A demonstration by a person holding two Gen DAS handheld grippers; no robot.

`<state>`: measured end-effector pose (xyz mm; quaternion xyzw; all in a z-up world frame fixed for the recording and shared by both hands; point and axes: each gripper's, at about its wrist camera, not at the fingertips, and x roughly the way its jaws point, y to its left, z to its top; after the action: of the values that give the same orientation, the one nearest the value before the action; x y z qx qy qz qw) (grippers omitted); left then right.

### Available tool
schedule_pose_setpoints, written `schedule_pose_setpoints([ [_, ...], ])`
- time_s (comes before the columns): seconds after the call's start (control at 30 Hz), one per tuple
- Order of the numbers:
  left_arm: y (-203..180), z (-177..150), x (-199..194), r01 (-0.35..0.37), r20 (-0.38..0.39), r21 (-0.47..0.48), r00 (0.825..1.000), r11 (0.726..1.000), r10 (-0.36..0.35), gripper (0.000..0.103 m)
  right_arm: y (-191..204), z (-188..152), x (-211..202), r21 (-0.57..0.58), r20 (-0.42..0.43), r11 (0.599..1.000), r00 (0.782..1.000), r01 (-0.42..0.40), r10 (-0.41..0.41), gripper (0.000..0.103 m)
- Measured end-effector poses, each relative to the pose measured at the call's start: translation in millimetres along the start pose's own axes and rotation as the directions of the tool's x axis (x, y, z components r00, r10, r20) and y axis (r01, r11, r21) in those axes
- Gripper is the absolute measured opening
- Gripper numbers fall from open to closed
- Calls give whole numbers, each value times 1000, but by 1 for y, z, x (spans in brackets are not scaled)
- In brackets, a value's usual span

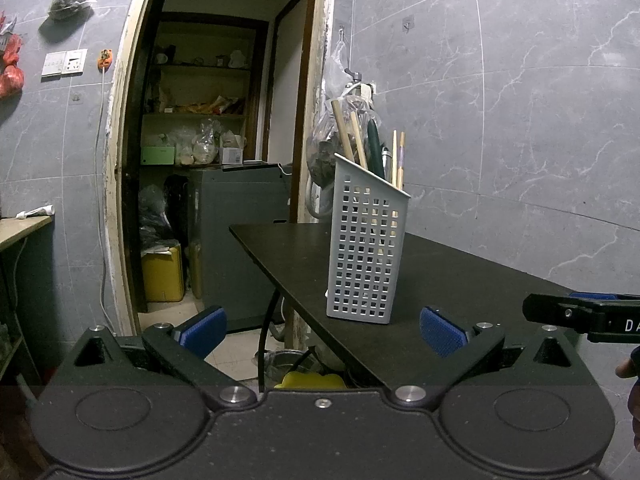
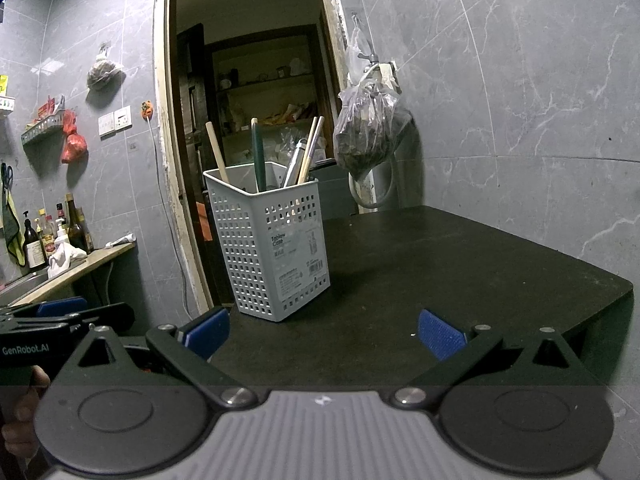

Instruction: Organize utensils

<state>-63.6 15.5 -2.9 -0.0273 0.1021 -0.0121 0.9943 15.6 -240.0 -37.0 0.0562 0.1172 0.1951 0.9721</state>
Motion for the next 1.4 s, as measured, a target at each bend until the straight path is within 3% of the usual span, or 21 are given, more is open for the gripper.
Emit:
schedule_pose_setpoints([
  [1.4, -2, 2, 1, 6, -29, -5, 1000, 1000, -6, 102, -3, -3, 6, 3, -17, 1000, 1000, -3, 3, 103],
])
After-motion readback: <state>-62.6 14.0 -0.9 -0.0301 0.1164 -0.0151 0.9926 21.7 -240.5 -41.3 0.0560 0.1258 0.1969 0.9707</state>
